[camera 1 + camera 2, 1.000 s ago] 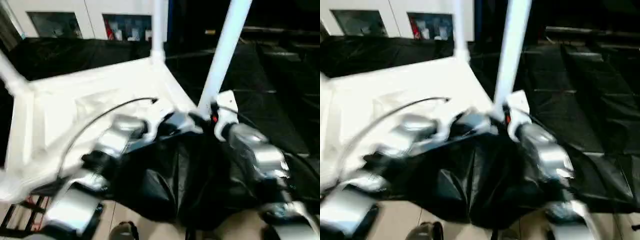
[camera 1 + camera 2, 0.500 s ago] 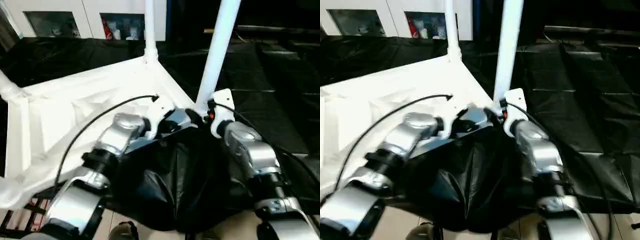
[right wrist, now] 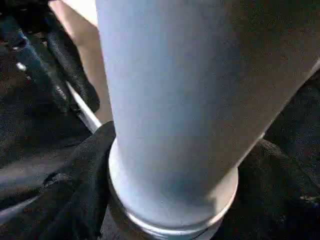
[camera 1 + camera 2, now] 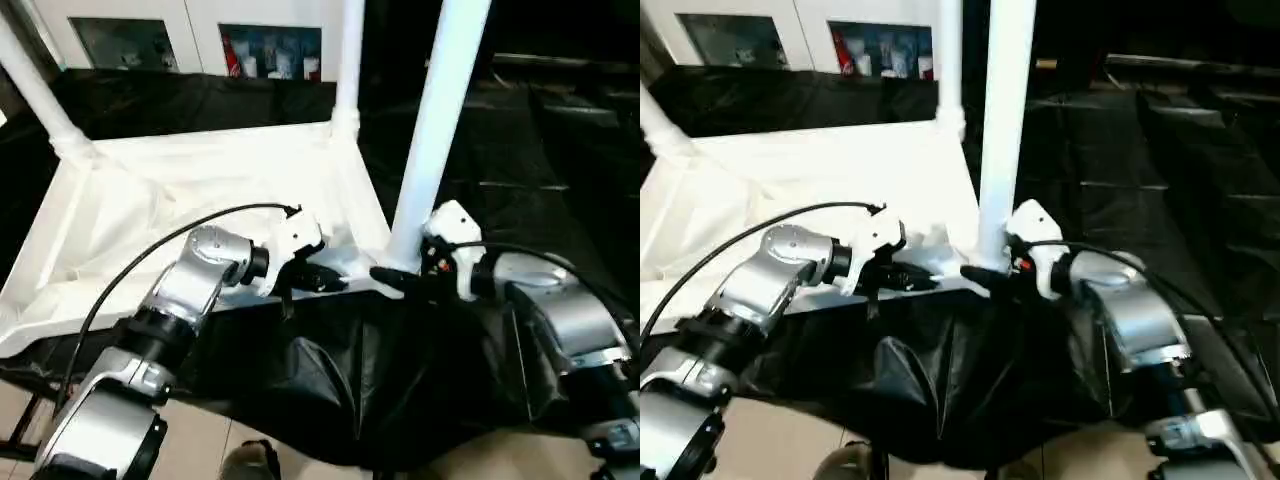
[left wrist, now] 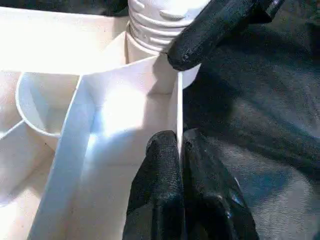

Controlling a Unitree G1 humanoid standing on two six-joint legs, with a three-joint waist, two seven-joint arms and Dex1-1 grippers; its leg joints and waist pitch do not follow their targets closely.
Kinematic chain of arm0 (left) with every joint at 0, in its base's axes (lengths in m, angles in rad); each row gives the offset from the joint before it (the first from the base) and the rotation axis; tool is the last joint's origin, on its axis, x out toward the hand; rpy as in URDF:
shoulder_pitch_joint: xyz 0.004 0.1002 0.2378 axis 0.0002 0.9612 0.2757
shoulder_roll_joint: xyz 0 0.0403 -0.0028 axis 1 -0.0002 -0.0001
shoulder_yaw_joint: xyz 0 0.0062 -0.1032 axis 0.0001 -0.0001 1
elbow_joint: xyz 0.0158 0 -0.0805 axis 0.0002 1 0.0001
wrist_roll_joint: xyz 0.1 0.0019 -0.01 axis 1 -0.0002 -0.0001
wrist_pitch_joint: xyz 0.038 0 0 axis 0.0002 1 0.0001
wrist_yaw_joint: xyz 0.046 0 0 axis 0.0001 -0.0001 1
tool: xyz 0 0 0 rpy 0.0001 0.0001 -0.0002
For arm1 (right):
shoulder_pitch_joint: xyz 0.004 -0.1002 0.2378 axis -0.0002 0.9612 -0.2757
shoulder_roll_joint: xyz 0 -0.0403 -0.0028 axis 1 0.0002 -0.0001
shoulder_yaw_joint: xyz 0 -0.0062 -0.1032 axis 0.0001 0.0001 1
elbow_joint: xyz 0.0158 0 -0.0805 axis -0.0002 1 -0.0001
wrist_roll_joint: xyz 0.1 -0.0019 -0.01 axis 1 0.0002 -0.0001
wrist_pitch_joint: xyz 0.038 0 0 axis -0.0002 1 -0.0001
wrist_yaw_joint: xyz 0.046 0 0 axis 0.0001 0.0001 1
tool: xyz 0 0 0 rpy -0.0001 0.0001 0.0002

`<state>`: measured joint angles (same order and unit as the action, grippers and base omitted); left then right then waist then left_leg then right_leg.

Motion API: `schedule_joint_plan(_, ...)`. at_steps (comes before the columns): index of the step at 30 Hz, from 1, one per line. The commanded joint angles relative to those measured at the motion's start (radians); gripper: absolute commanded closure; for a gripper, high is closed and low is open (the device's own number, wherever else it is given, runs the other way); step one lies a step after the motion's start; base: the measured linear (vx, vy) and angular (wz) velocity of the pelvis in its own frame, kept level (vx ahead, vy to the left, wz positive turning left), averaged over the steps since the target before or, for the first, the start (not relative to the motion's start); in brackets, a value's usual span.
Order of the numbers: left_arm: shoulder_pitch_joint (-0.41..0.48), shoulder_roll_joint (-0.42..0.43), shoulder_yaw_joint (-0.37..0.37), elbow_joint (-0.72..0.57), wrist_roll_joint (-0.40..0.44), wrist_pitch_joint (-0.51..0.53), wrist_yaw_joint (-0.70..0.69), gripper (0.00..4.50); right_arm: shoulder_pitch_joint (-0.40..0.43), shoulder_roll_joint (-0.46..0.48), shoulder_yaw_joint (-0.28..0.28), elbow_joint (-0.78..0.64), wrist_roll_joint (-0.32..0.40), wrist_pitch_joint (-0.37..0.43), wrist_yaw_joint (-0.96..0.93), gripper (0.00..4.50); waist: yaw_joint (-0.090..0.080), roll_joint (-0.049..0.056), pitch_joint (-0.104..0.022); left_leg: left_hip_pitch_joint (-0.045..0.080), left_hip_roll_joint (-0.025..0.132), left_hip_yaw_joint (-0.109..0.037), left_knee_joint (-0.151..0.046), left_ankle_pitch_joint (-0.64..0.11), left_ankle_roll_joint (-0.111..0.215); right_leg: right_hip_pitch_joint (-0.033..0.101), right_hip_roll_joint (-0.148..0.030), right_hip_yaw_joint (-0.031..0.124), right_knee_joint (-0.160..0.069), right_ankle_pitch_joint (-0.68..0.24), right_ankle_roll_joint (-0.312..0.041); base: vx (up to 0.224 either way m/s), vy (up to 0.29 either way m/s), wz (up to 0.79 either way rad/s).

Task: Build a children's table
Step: Rotate leg to tighten

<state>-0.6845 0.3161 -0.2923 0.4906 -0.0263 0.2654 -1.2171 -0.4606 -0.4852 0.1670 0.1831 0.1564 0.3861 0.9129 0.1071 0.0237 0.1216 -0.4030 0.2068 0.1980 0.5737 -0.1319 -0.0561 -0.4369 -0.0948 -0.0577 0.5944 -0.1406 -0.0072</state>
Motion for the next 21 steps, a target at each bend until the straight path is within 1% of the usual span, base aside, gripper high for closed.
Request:
schedule_joint_plan(1,0.009,-0.003,-0.027,-0.067,-0.071,-0.023,-0.108,4.5,0.006,-0.031,-0.012,-0.034,0.01,0.012,0.025,0.9,-0.003,-0.015,-0.087,0.027,0.016,-0.009,-0.058,-0.27,0.051,0.058,-0.041,0.034,-0.07,-0.307,-0.193,0.0,0.0,0.0)
schedule_joint_plan(2,0.009,-0.003,-0.027,-0.067,-0.071,-0.023,-0.108,4.5,0.006,-0.031,-0.012,-0.034,0.01,0.012,0.025,0.9,-0.002,-0.015,-0.088,0.026,0.016,-0.01,-0.058,-0.268,0.051,0.059,-0.04,0.033,-0.069,-0.305,-0.193,0.0,0.0,0.0)
schedule_joint_plan(3,0.012,0.003,-0.027,-0.072,-0.072,-0.021,-0.117,4.5,0.007,-0.037,-0.014,-0.04,0.018,0.017,0.039,1.05,-0.001,-0.015,-0.089,0.027,0.016,-0.009,-0.058,-0.266,0.052,0.058,-0.04,0.034,-0.069,-0.302,-0.193,0.0,0.0,0.0)
schedule_joint_plan(5,0.015,0.006,-0.028,-0.074,-0.073,-0.021,-0.122,4.5,0.008,-0.038,-0.014,-0.044,0.023,0.021,0.047,1.05,0.001,-0.016,-0.089,0.028,0.017,-0.009,-0.057,-0.266,0.053,0.057,-0.04,0.034,-0.069,-0.299,-0.198,0.0,0.0,0.0)
schedule_joint_plan(6,0.018,0.008,-0.028,-0.076,-0.072,-0.019,-0.124,4.5,0.013,-0.036,-0.009,-0.048,0.028,0.026,0.054,1.32,0.001,-0.016,-0.089,0.027,0.017,-0.009,-0.057,-0.264,0.053,0.057,-0.04,0.034,-0.068,-0.297,-0.199,0.0,0.0,0.0)
schedule_joint_plan(9,0.019,0.008,-0.027,-0.076,-0.07,-0.016,-0.12,4.5,0.022,-0.027,-0.001,-0.053,0.027,0.028,0.052,1.42,0.001,-0.016,-0.089,0.026,0.016,-0.009,-0.058,-0.263,0.05,0.057,-0.04,0.033,-0.068,-0.298,-0.197,0.0,0.0,0.0)
schedule_joint_plan(10,0.018,0.003,-0.023,-0.073,-0.068,-0.014,-0.108,4.5,0.024,-0.02,-0.001,-0.048,0.027,0.03,0.042,1.5,0.001,-0.016,-0.089,0.026,0.016,-0.009,-0.058,-0.263,0.05,0.057,-0.039,0.033,-0.068,-0.3,-0.195,0.0,0.0,0.0)
schedule_joint_plan(11,0.017,0.001,-0.021,-0.072,-0.067,-0.014,-0.103,4.5,0.025,-0.017,-0.001,-0.046,0.027,0.031,0.038,1.67,0.001,-0.017,-0.09,0.027,0.016,-0.009,-0.057,-0.263,0.048,0.057,-0.04,0.033,-0.069,-0.303,-0.194,0.0,0.0,0.0)
schedule_joint_plan(13,0.009,-0.01,-0.014,-0.056,-0.056,-0.012,-0.07,4.5,0.028,0.007,-0.005,-0.033,0.019,0.036,-0.002,1.71,0.001,-0.017,-0.09,0.026,0.015,-0.009,-0.057,-0.261,0.045,0.057,-0.04,0.033,-0.069,-0.312,-0.191,0.0,0.0,0.0)
schedule_joint_plan(14,0.009,-0.01,-0.014,-0.056,-0.056,-0.012,-0.07,4.5,0.028,0.007,-0.005,-0.033,0.019,0.036,-0.002,1.71,0.0,-0.018,-0.09,0.024,0.014,-0.01,-0.057,-0.258,0.044,0.058,-0.041,0.033,-0.069,-0.313,-0.188,0.0,0.0,0.0)
schedule_joint_plan(15,-0.003,-0.026,-0.006,-0.033,-0.04,-0.004,-0.021,4.5,0.028,0.042,-0.016,-0.012,0.005,0.046,-0.068,1.72,-0.001,-0.018,-0.091,0.025,0.014,-0.01,-0.057,-0.259,0.042,0.058,-0.04,0.033,-0.069,-0.314,-0.187,0.0,0.0,0.0)
schedule_joint_plan(16,-0.028,-0.053,0.008,0.012,-0.018,0.01,0.069,4.5,0.023,0.106,-0.041,0.027,-0.013,0.067,-0.185,1.73,-0.003,-0.017,-0.09,0.024,0.012,-0.01,-0.057,-0.26,0.038,0.056,-0.04,0.033,-0.071,-0.322,-0.184,0.0,0.0,0.0)
schedule_joint_plan(17,-0.032,-0.058,0.01,0.02,-0.014,0.012,0.084,4.5,0.022,0.117,-0.046,0.034,-0.016,0.071,-0.205,1.73,-0.004,-0.018,-0.093,0.024,0.011,-0.01,-0.056,-0.254,0.034,0.058,-0.04,0.032,-0.069,-0.32,-0.184,0.0,0.0,0.0)
schedule_joint_plan(18,-0.056,-0.087,0.026,0.061,0.002,0.018,0.169,4.5,0.012,0.174,-0.072,0.074,-0.027,0.091,-0.309,1.74,-0.007,-0.017,-0.092,0.026,0.01,-0.01,-0.057,-0.262,0.021,0.053,-0.038,0.031,-0.071,-0.335,-0.183,0.0,0.0,0.0)
schedule_joint_plan(19,-0.075,-0.11,0.039,0.092,0.012,0.027,0.234,4.5,0.004,0.215,-0.09,0.104,-0.033,0.105,-0.386,1.74,-0.012,-0.016,-0.093,0.024,0.008,-0.013,-0.058,-0.268,0.009,0.056,-0.041,0.03,-0.071,-0.348,-0.18,0.0,0.0,0.0)
schedule_joint_plan(20,-0.075,-0.11,0.039,0.092,0.012,0.027,0.234,4.5,0.004,0.215,-0.09,0.104,-0.033,0.105,-0.386,1.74,-0.014,-0.017,-0.093,0.023,0.008,-0.013,-0.058,-0.273,0.003,0.057,-0.04,0.029,-0.072,-0.351,-0.178,0.0,0.0,0.0)
schedule_joint_plan(21,-0.109,-0.156,0.069,0.145,0.02,0.047,0.352,4.5,-0.017,0.285,-0.12,0.171,-0.048,0.106,-0.529,1.75,-0.02,-0.016,-0.095,0.024,0.008,-0.014,-0.058,-0.277,-0.002,0.058,-0.04,0.03,-0.07,-0.345,-0.176,0.0,0.0,0.0)
